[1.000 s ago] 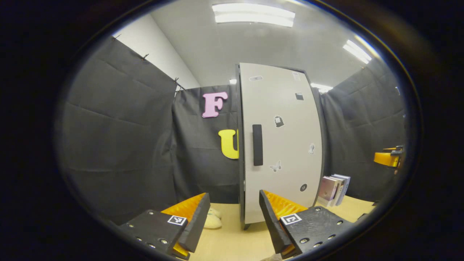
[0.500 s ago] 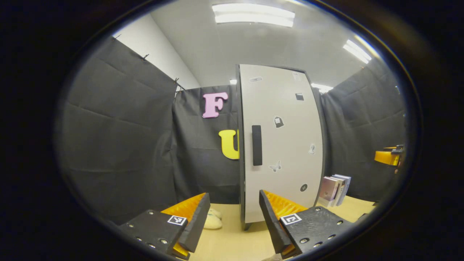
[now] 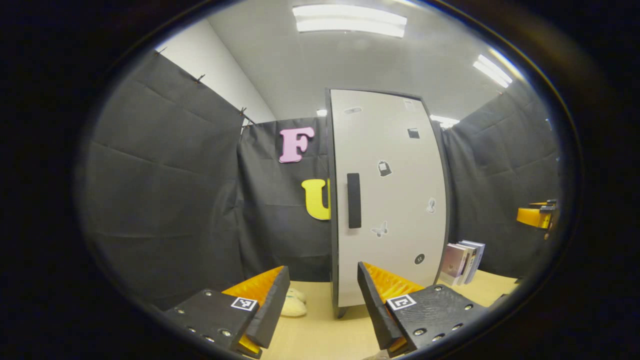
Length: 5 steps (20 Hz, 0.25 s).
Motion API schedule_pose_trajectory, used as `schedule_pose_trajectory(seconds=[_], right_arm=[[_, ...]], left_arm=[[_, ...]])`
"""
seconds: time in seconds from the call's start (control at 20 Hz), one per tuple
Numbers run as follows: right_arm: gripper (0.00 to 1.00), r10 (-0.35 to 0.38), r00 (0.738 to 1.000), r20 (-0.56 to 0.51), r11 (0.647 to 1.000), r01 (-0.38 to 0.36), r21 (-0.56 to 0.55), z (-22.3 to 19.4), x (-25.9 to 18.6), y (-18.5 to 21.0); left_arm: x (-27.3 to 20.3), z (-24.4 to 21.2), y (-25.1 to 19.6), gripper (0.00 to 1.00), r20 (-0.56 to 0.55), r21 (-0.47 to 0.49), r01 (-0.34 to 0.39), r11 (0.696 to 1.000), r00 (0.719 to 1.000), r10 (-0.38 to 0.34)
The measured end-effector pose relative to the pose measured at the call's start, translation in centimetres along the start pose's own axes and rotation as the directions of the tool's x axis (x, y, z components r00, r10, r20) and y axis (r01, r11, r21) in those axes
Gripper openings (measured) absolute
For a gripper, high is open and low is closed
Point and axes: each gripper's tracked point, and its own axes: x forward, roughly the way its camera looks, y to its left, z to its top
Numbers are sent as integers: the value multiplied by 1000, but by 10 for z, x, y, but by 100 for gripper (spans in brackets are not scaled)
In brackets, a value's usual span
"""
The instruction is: Open the cabinet door with the right hand, grasp the bottle in the cabinet with the left hand and place it on the coaster, then close the cabinet door with the right hand.
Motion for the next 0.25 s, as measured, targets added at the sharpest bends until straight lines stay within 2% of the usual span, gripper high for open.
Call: schedule_pose_trajectory(seconds=[0.1,0.15,0.25], right_arm=[[94,2,1000,-3,1000,-2,0,-1,2,1],[94,1,1000,-2,1000,-1,-2,0,3,1],[94,1,1000,5,1000,-1,-9,2,4,2]], left_arm=[[1,0,0,81,-3,-2,0,1000,1000,0],[2,-1,-1,75,-2,-1,0,1000,1000,0],[5,0,-1,75,-1,1,-1,1000,1000,1]])
